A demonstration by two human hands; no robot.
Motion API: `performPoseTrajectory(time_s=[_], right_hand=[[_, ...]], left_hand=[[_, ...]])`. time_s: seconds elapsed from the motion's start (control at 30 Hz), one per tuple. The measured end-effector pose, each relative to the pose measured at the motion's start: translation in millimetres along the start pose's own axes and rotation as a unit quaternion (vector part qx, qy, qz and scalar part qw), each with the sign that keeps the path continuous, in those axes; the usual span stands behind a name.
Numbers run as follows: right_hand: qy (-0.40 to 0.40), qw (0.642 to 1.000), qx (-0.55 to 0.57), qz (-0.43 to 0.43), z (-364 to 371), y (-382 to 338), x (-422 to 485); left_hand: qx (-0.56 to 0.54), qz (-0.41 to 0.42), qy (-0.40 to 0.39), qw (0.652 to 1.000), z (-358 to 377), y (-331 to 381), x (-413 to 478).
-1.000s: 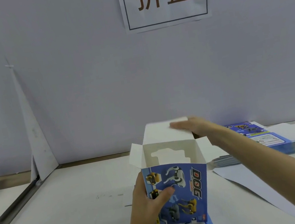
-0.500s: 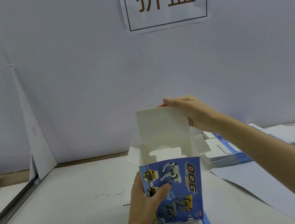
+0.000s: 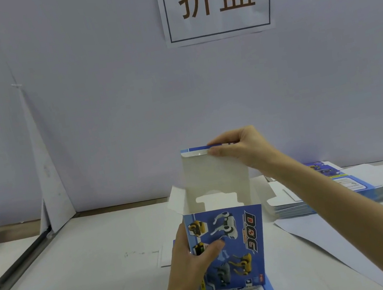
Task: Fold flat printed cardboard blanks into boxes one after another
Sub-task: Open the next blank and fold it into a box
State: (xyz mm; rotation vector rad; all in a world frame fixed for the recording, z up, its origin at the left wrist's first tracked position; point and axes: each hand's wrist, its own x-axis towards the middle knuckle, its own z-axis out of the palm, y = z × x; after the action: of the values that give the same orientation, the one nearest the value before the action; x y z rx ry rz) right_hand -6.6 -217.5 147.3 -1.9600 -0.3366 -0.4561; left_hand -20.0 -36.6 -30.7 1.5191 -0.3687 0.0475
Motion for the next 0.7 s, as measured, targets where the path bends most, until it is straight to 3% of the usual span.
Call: performPoseTrajectory(time_s=[0.13,0.17,0.27,0.33,0.37,0.47,0.53,0.7], right_hand=[[-0.035,0.999,-0.013,-0.012,-9,0,-9],[-0.010,1.000,0.007,-0.023,-12,6,-14],[0.225,0.964,0.139,-0.030,-9,36,-50],[0.308,0.935,0.173,-0.009,7,69,-87],[0.294,0.939,0.176,0.016,19,85,-106],[0.142,0.969,0.180,0.097,55,104,-143],[0.091,0.967,0.210,0.116,62,102,-149],[0.008,0.982,0.184,0.043,45,60,-115]], left_hand=[[0.010,0.007,-0.010,1.000,-3,-2,0],[0.017,0.013,-0.011,1.000,-3,-1,-1],[0.027,0.037,-0.007,0.999,-3,0,-2],[0.025,0.051,0.012,0.998,0,-3,-4],[0.030,0.058,0.022,0.998,1,-5,-5],[0.049,0.059,0.005,0.997,3,-7,-11],[0.037,0.039,-0.019,0.998,3,0,-11],[0.008,0.087,0.002,0.996,0,55,2]])
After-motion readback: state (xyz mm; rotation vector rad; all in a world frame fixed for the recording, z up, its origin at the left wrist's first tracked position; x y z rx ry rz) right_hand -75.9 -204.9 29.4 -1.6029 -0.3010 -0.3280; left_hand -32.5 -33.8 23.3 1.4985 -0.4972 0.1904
